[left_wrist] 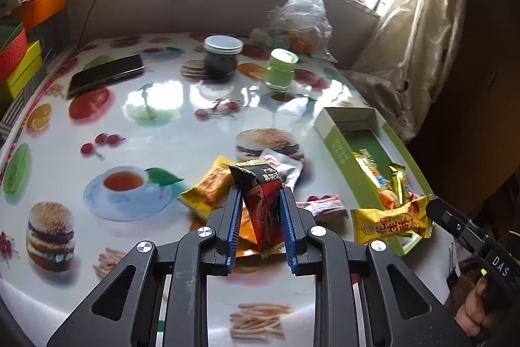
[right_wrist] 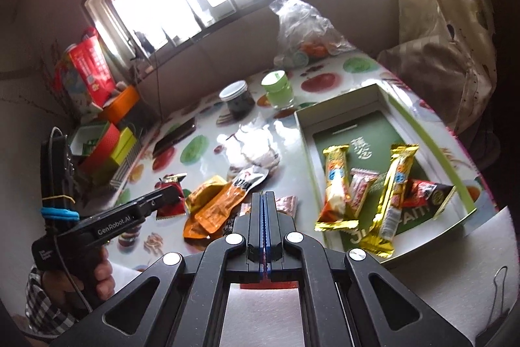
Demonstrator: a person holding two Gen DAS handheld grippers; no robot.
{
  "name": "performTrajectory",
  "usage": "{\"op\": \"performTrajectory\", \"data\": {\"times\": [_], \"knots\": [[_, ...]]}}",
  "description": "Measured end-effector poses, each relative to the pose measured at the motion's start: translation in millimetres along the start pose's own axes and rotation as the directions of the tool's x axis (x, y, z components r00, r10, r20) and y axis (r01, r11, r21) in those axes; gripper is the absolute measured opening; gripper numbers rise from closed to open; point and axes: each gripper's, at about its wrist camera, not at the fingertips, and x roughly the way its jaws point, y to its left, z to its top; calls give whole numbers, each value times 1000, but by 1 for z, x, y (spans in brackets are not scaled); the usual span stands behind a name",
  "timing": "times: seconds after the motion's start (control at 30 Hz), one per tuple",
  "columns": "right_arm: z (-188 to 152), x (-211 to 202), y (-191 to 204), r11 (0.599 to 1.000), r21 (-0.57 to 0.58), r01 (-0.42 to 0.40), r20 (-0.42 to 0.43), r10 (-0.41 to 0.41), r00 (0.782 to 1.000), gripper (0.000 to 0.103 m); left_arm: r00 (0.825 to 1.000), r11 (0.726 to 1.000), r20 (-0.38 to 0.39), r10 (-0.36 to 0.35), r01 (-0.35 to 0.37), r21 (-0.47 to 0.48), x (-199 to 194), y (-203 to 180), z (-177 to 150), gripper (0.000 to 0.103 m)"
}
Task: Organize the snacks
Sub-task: 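Lift the yellow pack with right gripper while left gripper carries red-black packet toward box, then lower the yellow pack into the box and open right gripper while left gripper releases red packet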
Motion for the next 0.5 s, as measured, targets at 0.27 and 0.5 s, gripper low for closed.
{"op": "performTrajectory", "data": {"times": [0.27, 0.5], "knots": [[9, -18, -18, 999, 35, 24, 51, -26, 998, 1, 999, 998, -4, -49, 49, 35, 8, -26, 9, 24], [16, -34, -35, 996, 72, 60, 99, -67, 993, 1, 995, 993, -18, -96, 97, 72, 19, -52, 17, 24]]}}
